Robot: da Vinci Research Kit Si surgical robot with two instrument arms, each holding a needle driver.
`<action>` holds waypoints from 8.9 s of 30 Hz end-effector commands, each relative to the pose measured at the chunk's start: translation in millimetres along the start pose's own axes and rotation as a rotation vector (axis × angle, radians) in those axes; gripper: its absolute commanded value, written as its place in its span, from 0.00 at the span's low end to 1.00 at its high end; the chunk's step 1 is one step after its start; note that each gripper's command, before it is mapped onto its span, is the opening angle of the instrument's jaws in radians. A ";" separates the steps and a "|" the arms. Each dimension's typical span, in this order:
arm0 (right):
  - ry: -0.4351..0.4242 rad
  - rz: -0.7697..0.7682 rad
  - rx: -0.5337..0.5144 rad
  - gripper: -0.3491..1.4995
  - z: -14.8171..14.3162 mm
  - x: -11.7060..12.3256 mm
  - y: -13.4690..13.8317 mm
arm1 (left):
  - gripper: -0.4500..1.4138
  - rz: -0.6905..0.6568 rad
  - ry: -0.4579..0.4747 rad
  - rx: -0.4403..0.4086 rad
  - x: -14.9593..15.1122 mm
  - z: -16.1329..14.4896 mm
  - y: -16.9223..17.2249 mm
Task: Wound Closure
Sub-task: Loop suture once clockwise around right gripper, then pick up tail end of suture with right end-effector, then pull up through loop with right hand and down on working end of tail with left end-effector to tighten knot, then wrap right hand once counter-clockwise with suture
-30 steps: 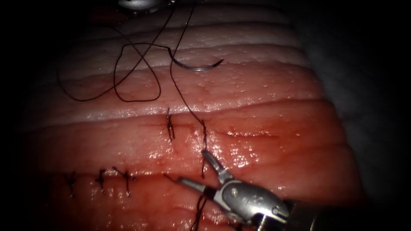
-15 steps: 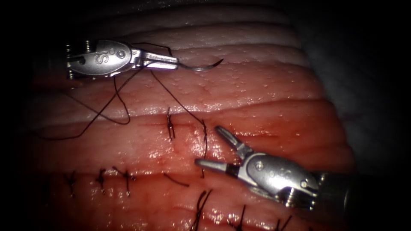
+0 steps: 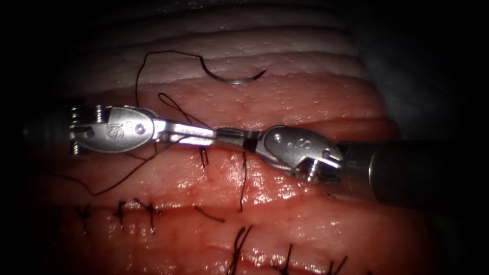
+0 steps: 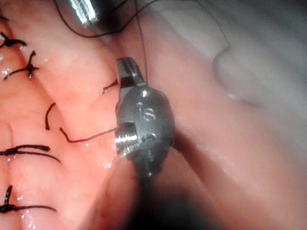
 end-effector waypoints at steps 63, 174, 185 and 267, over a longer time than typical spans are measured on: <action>0.364 0.238 0.661 0.00 -0.9 6.2 1.9 | 0.00 -0.054 0.075 -0.022 -8.6 3.6 -1.0; -0.130 -0.181 0.578 0.00 1.0 2.7 8.4 | 0.00 -0.098 0.044 -0.384 -0.7 6.3 22.6; -0.149 -0.172 0.531 0.00 1.3 2.1 9.4 | 0.00 -0.096 0.076 -0.477 1.5 7.5 25.9; 0.348 -0.189 0.119 0.00 -0.3 0.4 -1.9 | 0.00 0.030 0.140 -0.075 -0.2 3.9 -8.2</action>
